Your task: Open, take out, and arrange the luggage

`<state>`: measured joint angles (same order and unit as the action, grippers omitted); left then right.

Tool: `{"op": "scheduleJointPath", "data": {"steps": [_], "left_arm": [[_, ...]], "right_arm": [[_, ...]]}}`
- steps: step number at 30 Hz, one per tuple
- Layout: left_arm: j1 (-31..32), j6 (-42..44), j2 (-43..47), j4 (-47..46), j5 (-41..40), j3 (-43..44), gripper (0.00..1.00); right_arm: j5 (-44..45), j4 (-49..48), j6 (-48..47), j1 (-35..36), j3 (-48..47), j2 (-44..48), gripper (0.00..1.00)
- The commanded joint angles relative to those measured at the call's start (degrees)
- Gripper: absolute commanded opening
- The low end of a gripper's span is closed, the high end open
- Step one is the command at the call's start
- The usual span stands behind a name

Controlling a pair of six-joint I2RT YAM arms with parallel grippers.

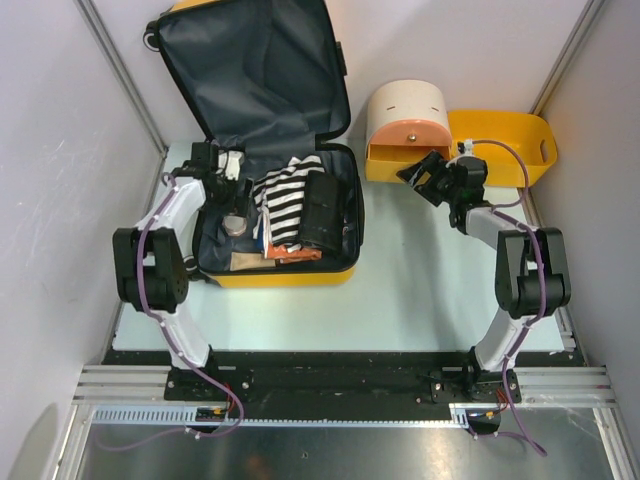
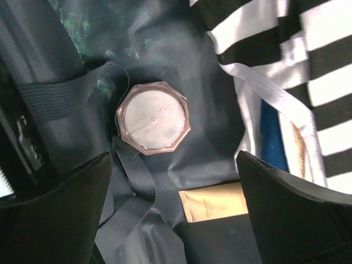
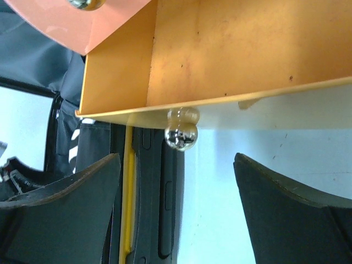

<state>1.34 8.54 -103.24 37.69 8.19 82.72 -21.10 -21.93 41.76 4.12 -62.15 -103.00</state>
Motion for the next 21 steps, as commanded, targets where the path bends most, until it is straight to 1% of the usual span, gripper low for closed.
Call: {"op": "scheduleJointPath", "data": {"steps": [1, 6, 7, 9, 14, 18, 21], "left_arm": [[-0.1, 2.0, -3.9, 3.3, -3.0, 4.2, 1.00], [2.7, 2.2, -7.4, 3.4, -7.6, 5.6, 1.00], [3.2, 1.9, -8.0, 3.3, -10.2, 5.8, 1.00], [4.2, 1.6, -9.9, 3.4, -11.3, 6.7, 1.00], [5.0, -0.5, -13.6, 3.4, -14.7, 8.9, 1.00], [5.0, -1.7, -16.8, 3.4, -19.1, 10.6, 1.00], [5.2, -1.9, -17.3, 3.2, -21.5, 11.1, 1.00]], "right_arm": [[-3.1, 4.2, -4.3, -0.6, 0.0, 4.7, 0.89], [-5.0, 8.4, -9.3, -0.7, 0.1, 7.5, 0.91], [-5.9, 9.0, -10.1, -0.5, 0.1, 8.1, 0.92], [-7.3, 10.2, -11.7, -0.6, 0.1, 8.8, 0.96], [-13.9, 12.2, -16.1, -0.9, 0.0, 10.8, 0.98], [-15.8, 13.8, -18.2, -0.4, 0.0, 12.2, 1.00], [-17.0, 14.0, -18.4, -0.4, 0.1, 12.6, 1.00]]}}
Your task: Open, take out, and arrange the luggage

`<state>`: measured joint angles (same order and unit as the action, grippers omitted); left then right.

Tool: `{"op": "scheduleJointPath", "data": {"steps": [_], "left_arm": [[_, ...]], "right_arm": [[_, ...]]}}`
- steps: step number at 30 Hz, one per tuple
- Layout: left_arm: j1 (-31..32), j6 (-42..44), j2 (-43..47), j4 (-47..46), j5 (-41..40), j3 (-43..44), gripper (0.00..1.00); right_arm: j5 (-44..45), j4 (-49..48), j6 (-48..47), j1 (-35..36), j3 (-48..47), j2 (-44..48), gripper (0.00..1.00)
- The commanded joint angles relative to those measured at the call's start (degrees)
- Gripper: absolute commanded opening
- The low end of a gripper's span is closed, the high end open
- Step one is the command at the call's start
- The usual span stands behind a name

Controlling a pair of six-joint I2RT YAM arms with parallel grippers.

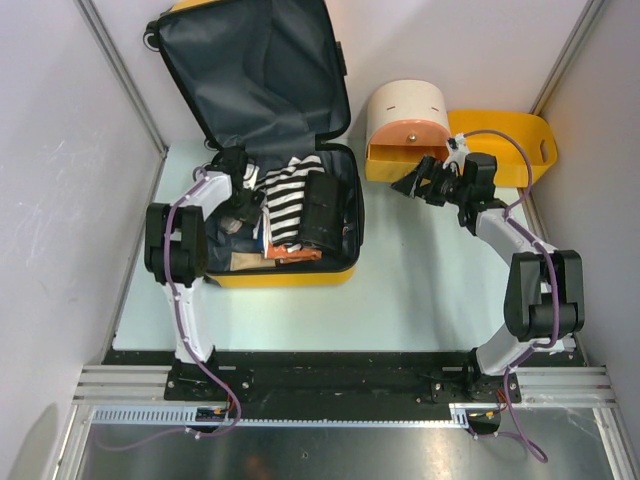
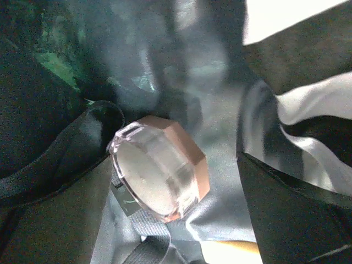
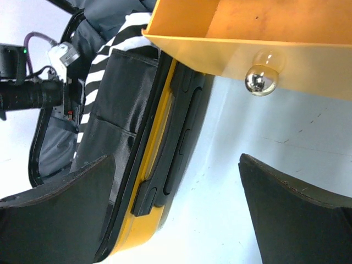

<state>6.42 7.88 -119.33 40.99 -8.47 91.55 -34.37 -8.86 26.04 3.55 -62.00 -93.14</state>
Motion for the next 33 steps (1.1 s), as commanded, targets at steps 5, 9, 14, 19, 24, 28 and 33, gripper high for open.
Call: {"op": "scheduleJointPath", "data": {"steps": [5, 9, 14, 19, 24, 28, 33], "left_arm": [[0.4, -0.2, -1.8, -0.1, -5.2, 2.9, 0.94], [0.0, -0.3, -1.6, -0.1, -4.9, 3.1, 0.74], [0.1, -0.5, 2.9, 0.1, -2.8, 2.4, 0.45], [0.0, -0.7, 7.3, 0.2, 1.4, 1.1, 0.26], [-0.1, -2.1, 12.9, 0.5, 8.6, 1.2, 0.22], [-1.6, -4.2, 18.8, 1.3, 23.5, 2.7, 0.23], [-2.8, -10.8, 23.3, 1.3, 56.7, 4.3, 0.25]], "right_arm": [[-4.4, 0.4, -2.5, 0.1, -0.1, 2.6, 1.00], [-4.7, -0.5, -2.7, 0.0, -0.1, 2.9, 1.00], [-4.5, 2.1, -4.7, 0.4, -0.1, 3.4, 1.00], [-4.8, 2.6, -6.9, 1.5, -0.1, 3.6, 1.00], [-4.9, 3.1, -11.9, 3.8, -0.1, 4.5, 1.00], [-2.6, 3.2, -16.6, 6.5, -0.1, 5.5, 1.00], [-6.5, -5.2, -24.4, 8.3, -0.1, 7.4, 1.00]]}}
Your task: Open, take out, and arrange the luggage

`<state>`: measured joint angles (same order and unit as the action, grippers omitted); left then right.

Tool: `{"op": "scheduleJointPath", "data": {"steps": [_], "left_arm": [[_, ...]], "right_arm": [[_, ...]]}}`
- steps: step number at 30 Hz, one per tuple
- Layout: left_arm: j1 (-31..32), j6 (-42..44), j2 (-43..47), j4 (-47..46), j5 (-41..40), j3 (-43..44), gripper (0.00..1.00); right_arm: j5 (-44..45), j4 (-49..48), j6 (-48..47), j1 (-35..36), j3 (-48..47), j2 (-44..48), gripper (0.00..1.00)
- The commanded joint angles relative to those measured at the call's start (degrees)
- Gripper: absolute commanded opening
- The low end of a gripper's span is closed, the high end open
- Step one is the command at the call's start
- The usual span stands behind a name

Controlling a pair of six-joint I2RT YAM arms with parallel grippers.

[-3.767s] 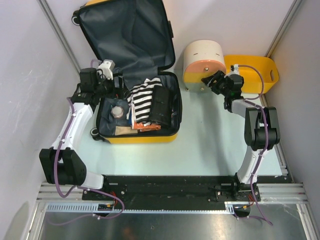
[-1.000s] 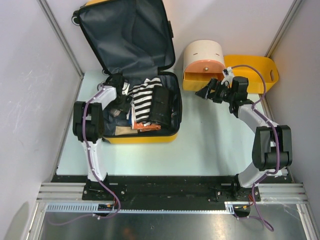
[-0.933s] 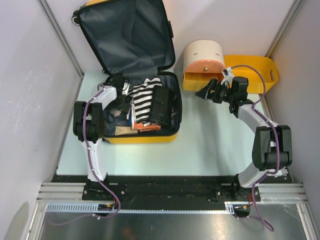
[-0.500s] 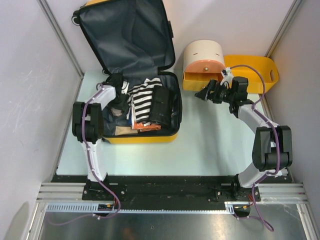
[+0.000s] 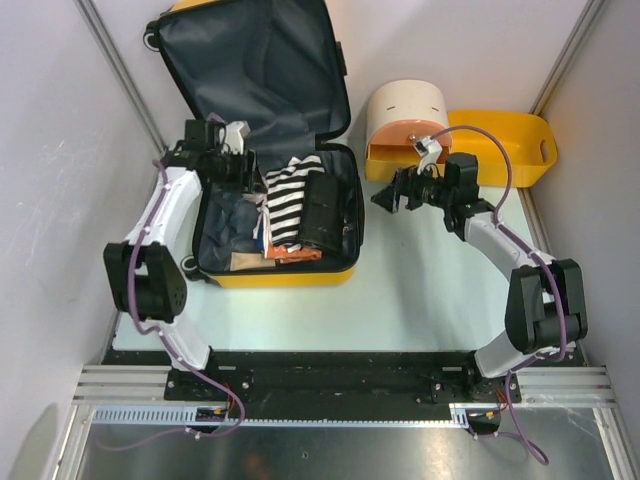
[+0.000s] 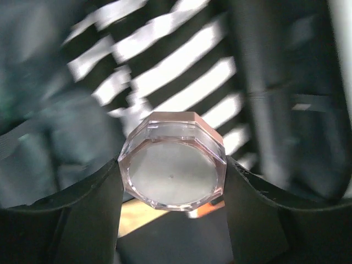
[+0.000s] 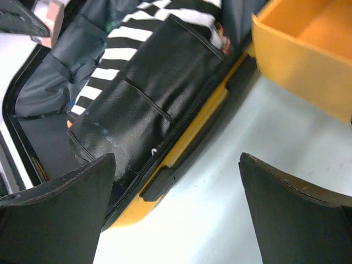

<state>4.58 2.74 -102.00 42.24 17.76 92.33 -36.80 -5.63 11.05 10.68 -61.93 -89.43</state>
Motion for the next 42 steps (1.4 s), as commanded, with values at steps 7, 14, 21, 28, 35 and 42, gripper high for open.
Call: {"op": "scheduleJointPath", "data": {"steps": [7, 14, 21, 28, 35, 42], "left_arm": [[0.1, -10.6, 8.7, -0.3, 52.6, 3.8, 0.23], [0.8, -15.0, 8.9, -0.4, 66.5, 4.8, 0.21], [3.1, -16.3, 11.4, -0.4, 71.5, 2.7, 0.21], [3.9, -17.1, 11.5, -0.4, 72.0, 3.0, 0.21], [4.9, -17.0, 11.8, -0.4, 72.0, 2.3, 0.21], [5.4, -16.9, 11.5, -0.4, 71.1, 2.1, 0.21]], "right_arm": [[-5.0, -25.5, -21.6, 9.7, 0.1, 3.8, 1.00], [-9.0, -49.7, -26.4, 18.3, 5.8, 2.8, 1.00], [-2.1, -65.9, -30.4, 25.1, 8.7, -0.6, 1.00], [-0.1, -73.2, -31.9, 28.8, 8.7, -2.8, 1.00], [1.8, -76.0, -33.5, 29.8, 8.1, -5.0, 1.00], [2.6, -77.5, -32.6, 30.3, 7.0, -5.6, 1.00]]}}
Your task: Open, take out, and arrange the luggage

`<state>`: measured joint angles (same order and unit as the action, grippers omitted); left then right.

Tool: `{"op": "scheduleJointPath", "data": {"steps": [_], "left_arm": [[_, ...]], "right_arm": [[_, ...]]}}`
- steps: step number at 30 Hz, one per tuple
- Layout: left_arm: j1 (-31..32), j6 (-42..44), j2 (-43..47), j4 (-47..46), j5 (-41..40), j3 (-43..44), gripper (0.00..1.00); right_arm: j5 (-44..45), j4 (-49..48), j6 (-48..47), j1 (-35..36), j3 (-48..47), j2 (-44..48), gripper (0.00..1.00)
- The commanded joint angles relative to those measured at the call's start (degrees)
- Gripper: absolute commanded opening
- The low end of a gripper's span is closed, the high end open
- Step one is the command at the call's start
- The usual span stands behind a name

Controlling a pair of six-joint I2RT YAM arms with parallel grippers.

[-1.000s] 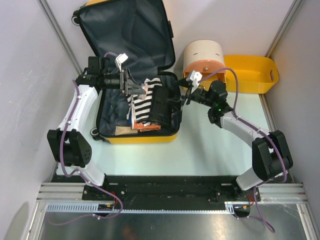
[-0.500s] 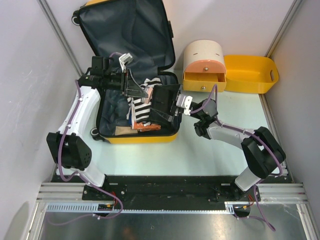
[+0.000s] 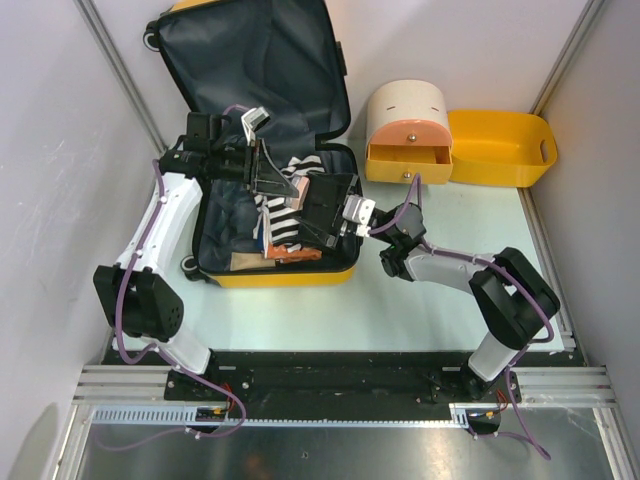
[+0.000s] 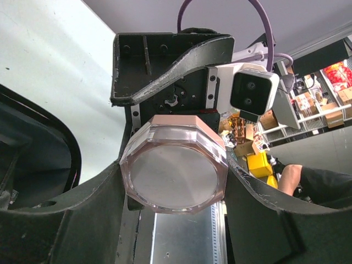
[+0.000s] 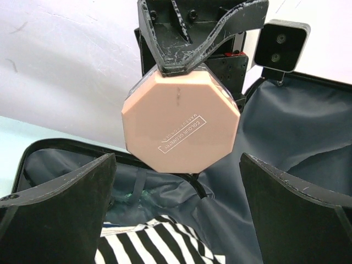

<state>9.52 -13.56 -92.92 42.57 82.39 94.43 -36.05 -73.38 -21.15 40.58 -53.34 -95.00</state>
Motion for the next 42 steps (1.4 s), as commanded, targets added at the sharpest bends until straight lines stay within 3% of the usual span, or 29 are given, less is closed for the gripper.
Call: {"op": "scheduleJointPath", "data": {"steps": [1, 19, 31, 32, 36, 39, 42], "left_arm": [[0.4, -0.5, 2.4, -0.7, 6.4, 0.0, 0.21], [0.3, -0.1, 1.2, -0.7, 4.1, 0.6, 0.23], [0.3, 0.6, 0.6, -0.8, 0.9, 0.4, 0.25], [0.3, 0.5, 0.6, -0.7, 0.1, 0.4, 0.29], [-0.4, 0.7, 0.6, -0.8, -2.6, -0.1, 0.72], [-1.9, 1.3, 1.3, -0.8, -7.9, -0.4, 0.87], [-4.5, 1.3, 1.8, -0.8, -11.9, 0.1, 0.91]], "right_arm": [[1.9, -9.8, -0.1, 0.4, -1.6, 0.2, 1.00], [4.1, -10.9, 5.9, 1.7, -2.6, 0.6, 0.95], [6.1, -11.1, 7.8, 0.8, -2.9, 1.2, 0.61], [6.1, -11.2, 8.4, 0.7, -2.9, 1.5, 0.57], [5.9, -9.9, 9.8, -0.7, -2.6, 2.4, 0.51], [4.9, -8.1, 10.5, -2.8, -1.7, 3.5, 0.50], [3.5, -3.4, 11.6, -6.4, 0.4, 6.3, 0.49]]}}
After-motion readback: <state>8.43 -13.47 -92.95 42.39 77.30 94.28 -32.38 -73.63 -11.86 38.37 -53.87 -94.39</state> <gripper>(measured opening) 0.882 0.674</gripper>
